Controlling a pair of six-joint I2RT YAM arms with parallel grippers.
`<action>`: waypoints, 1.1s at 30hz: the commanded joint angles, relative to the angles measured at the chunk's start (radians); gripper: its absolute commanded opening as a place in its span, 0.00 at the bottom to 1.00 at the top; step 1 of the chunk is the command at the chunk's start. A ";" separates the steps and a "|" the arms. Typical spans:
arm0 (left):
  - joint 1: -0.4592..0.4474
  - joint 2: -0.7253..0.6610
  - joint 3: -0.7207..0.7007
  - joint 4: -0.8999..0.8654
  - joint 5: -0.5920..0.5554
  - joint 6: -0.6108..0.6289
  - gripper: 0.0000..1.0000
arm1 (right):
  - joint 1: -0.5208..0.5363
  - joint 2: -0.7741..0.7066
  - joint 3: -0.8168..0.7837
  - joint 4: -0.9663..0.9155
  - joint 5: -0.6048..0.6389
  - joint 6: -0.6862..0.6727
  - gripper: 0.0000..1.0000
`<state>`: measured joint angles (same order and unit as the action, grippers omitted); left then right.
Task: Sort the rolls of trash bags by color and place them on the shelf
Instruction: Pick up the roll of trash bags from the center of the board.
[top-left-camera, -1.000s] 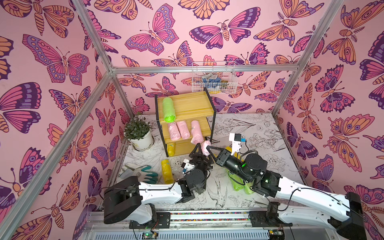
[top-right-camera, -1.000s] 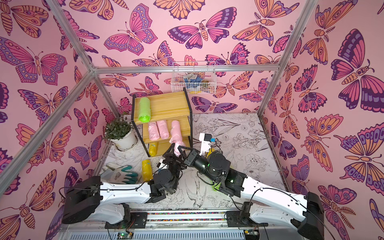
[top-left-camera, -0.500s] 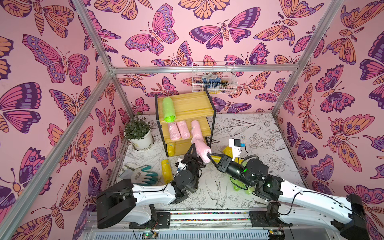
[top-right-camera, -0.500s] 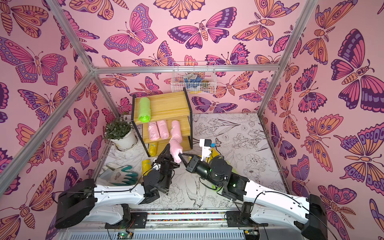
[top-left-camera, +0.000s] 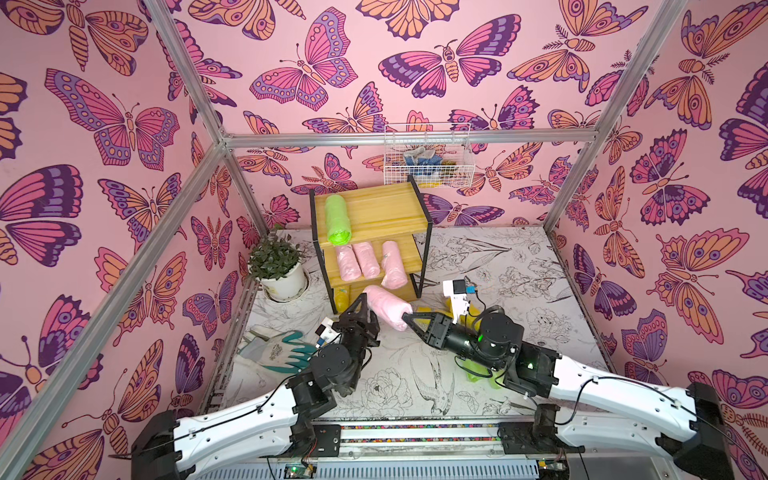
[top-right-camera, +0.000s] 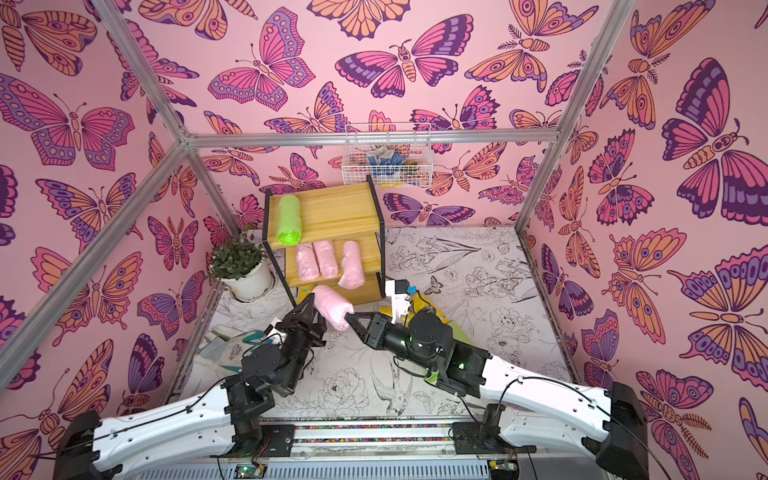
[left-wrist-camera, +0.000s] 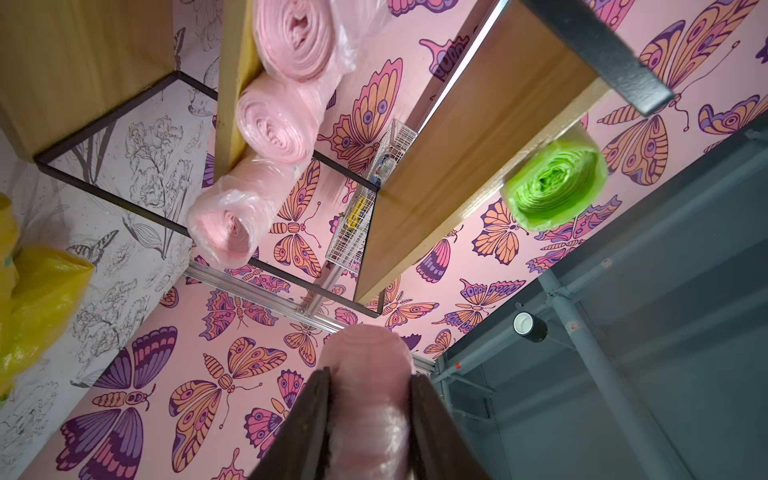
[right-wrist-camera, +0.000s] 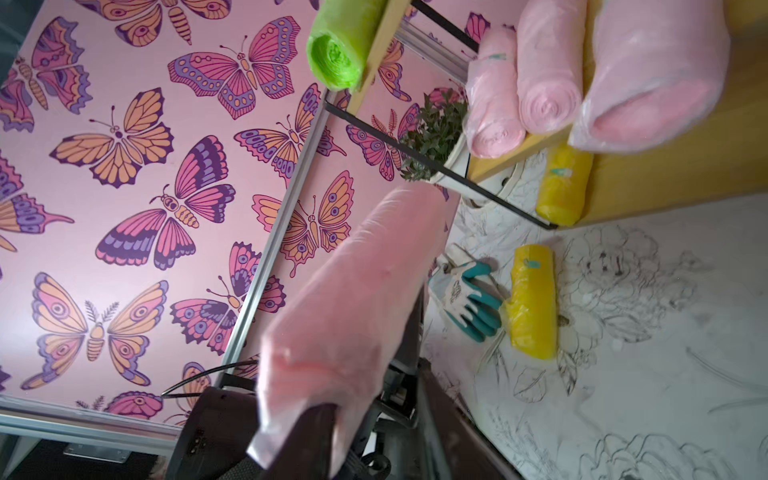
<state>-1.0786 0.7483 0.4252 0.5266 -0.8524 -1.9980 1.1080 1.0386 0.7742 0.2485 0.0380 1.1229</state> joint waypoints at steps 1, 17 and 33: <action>0.002 -0.070 0.006 -0.016 0.025 0.025 0.00 | 0.000 0.029 0.015 -0.162 -0.004 -0.012 0.64; 0.003 -0.093 -0.003 -0.045 0.016 0.072 0.00 | 0.014 -0.075 0.068 -0.251 -0.050 -0.039 0.74; 0.003 -0.122 0.029 -0.124 0.012 0.163 0.00 | 0.122 0.048 0.241 -0.171 0.055 -0.007 0.85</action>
<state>-1.0782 0.6437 0.4263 0.4099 -0.8413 -1.8725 1.2110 1.0657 0.9749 0.0647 0.0406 1.1114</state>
